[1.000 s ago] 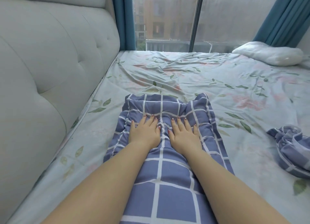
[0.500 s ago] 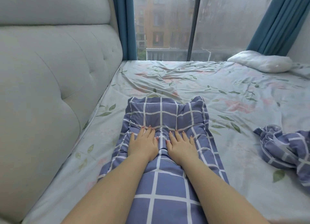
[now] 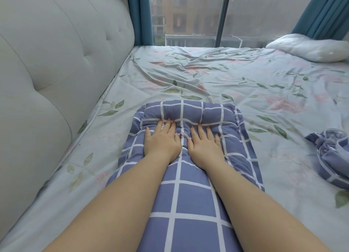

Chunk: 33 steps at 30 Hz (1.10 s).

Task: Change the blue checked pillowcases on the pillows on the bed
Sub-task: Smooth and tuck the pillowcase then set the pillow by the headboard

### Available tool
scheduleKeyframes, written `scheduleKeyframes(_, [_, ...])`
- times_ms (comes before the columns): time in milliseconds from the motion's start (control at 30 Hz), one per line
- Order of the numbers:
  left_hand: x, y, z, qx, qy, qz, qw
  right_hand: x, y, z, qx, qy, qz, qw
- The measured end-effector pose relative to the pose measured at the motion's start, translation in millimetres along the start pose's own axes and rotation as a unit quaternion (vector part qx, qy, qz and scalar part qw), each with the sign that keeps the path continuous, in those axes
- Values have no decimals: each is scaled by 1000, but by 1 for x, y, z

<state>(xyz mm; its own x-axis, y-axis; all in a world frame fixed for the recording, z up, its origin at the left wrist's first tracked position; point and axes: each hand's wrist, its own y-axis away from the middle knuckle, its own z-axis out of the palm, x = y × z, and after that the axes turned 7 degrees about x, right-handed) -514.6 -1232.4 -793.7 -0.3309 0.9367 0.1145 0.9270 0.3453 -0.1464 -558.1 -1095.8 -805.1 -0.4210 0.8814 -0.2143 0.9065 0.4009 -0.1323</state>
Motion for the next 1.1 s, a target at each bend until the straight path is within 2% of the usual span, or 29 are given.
scheduleKeyframes(333, [1,49,-21,-16,13,-2,1000,-7,50,-25,-39,14,-5,999])
scheduleKeyframes(733, [-7,139,-45,-34,21,-18,999,-17,136,-48,-46,9,-9,999])
scheduleKeyframes(1100, [-13,108,-21,-12,8,-12,1000,-9,106,-21,-32,-2,-18,999])
